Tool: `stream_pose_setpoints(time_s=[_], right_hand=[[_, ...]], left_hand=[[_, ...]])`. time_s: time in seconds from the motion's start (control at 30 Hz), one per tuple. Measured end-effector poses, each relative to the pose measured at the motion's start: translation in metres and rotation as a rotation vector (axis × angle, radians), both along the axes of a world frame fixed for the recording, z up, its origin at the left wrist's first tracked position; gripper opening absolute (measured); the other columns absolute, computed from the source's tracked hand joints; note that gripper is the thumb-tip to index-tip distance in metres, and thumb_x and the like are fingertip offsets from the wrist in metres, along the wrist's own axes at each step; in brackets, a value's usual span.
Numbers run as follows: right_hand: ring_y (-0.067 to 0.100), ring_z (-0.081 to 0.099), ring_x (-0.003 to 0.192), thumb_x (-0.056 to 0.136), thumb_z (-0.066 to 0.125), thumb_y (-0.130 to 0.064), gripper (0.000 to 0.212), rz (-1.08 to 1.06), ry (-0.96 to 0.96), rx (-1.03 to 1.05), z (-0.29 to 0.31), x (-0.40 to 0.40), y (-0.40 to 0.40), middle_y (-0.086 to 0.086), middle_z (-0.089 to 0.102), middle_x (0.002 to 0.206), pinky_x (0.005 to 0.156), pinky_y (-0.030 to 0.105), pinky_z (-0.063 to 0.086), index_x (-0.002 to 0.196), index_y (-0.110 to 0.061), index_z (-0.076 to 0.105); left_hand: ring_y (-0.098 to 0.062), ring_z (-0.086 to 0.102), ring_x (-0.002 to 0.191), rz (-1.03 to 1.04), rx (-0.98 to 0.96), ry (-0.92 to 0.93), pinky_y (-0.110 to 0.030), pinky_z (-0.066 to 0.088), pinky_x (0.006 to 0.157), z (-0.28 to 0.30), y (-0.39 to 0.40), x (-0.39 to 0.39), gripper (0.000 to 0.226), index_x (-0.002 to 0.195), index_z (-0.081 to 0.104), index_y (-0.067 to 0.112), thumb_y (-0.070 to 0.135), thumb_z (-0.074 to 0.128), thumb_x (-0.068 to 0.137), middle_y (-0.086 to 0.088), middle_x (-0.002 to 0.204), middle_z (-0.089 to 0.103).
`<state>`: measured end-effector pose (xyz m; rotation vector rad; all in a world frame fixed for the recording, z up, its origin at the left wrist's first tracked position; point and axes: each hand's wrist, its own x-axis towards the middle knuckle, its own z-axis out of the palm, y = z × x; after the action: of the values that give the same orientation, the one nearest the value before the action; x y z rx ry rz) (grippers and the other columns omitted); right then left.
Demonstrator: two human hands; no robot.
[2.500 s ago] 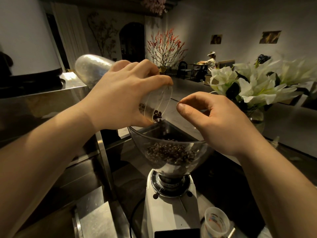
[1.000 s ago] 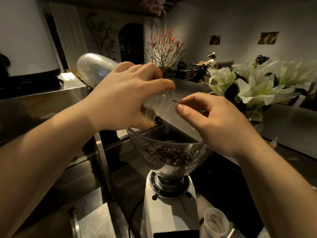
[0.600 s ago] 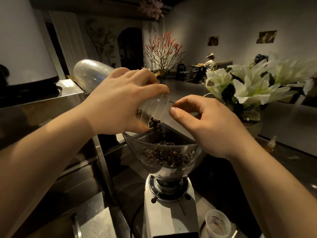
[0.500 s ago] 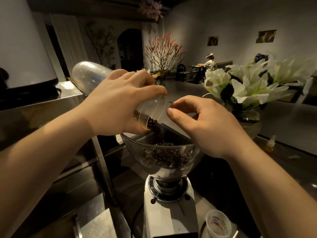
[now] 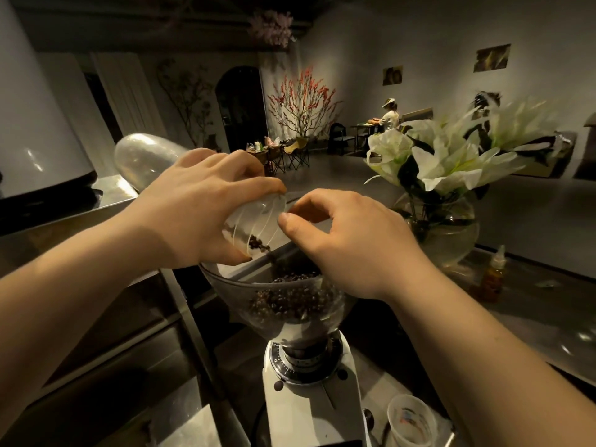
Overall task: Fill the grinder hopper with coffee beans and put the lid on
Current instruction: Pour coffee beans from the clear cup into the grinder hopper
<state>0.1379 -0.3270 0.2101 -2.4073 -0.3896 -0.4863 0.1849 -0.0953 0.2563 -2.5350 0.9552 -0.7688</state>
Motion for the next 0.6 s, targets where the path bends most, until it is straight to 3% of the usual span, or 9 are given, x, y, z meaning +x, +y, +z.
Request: stream_pose_setpoints(time_s=[0.27,0.43,0.6], right_hand=[[0.014,0.065,0.121,0.102,0.045,-0.071,0.050,0.022,0.023,-0.043,0.000,0.001,-0.001,-0.017,0.073,0.131,0.085,0.036,0.039,0.131,-0.040,0.071],[0.020,0.065,0.123,0.103,0.044,-0.072,0.055,0.044,0.005,-0.075,0.000,0.001,-0.003,-0.010,0.072,0.133,0.087,0.039,0.043,0.133,-0.034,0.070],[0.025,0.059,0.098,0.102,0.042,-0.066,0.051,0.046,0.003,-0.100,0.000,0.001,-0.001,-0.002,0.070,0.109,0.078,0.038,0.038,0.112,-0.027,0.073]], left_hand=[[-0.023,0.058,0.123,0.042,0.102,0.034,-0.051,0.040,0.111,0.010,-0.012,0.000,0.093,0.151,0.047,0.043,0.080,0.051,0.066,0.005,0.138,0.052],[-0.024,0.064,0.117,0.075,0.218,0.006,-0.051,0.045,0.107,0.008,-0.024,0.001,0.086,0.146,0.043,0.047,0.076,0.051,0.066,0.004,0.135,0.057],[-0.018,0.055,0.130,0.143,0.371,0.039,-0.046,0.039,0.117,0.005,-0.035,0.000,0.090,0.147,0.029,0.056,0.077,0.067,0.068,0.011,0.145,0.048]])
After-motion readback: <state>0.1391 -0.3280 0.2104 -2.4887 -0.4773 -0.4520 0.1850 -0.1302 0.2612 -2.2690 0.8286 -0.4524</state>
